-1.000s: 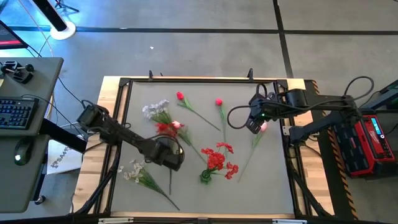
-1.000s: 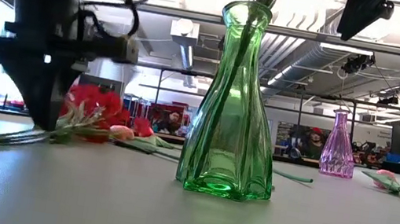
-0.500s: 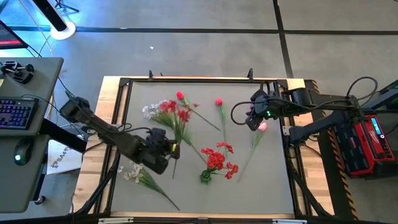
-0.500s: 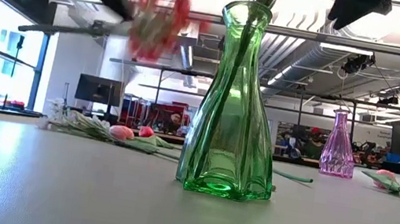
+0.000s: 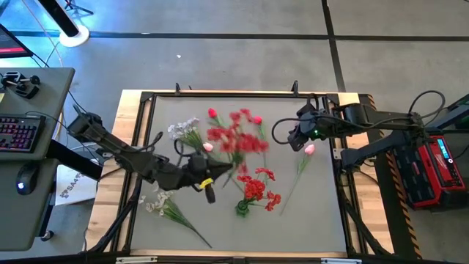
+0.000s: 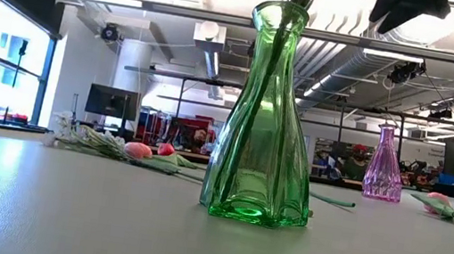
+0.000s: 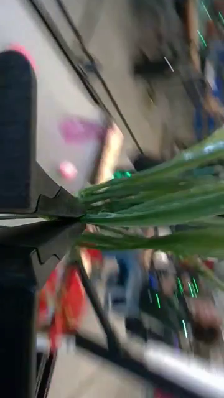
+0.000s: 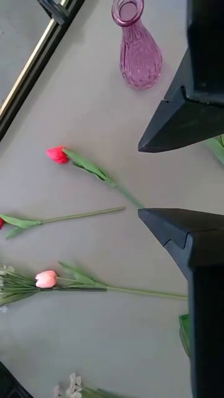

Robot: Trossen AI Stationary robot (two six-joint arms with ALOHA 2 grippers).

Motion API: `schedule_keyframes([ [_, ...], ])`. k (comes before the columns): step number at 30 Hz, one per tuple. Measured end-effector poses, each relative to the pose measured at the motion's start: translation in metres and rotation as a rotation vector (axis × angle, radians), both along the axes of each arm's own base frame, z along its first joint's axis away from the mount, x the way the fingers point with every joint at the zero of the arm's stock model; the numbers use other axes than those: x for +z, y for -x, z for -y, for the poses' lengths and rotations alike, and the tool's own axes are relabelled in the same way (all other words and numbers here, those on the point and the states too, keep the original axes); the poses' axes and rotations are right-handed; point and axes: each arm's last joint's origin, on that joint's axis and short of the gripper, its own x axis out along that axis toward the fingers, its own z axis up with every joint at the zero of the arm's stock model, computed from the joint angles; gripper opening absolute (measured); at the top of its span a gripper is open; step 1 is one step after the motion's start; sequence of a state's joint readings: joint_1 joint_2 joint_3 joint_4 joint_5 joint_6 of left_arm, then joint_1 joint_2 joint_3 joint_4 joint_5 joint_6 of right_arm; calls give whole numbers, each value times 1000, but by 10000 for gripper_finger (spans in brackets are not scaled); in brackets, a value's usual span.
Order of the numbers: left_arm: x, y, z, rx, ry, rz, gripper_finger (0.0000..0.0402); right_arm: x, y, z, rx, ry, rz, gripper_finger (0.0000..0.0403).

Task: Sort flowers into vase by color
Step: Put the red flowers into the green vase

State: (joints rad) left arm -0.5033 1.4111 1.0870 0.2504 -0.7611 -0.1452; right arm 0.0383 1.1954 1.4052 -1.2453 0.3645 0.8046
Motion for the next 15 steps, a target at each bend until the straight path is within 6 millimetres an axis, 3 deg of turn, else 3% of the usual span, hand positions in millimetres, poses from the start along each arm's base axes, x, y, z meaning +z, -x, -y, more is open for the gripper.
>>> schedule_keyframes([
  [8, -1, 1, 11, -241, -47, 99, 0, 0, 1, -4, 3, -18, 0, 145],
  [15, -33, 5, 18, -293, -52, 329, 0, -1, 1, -10, 17, -27, 0, 145],
])
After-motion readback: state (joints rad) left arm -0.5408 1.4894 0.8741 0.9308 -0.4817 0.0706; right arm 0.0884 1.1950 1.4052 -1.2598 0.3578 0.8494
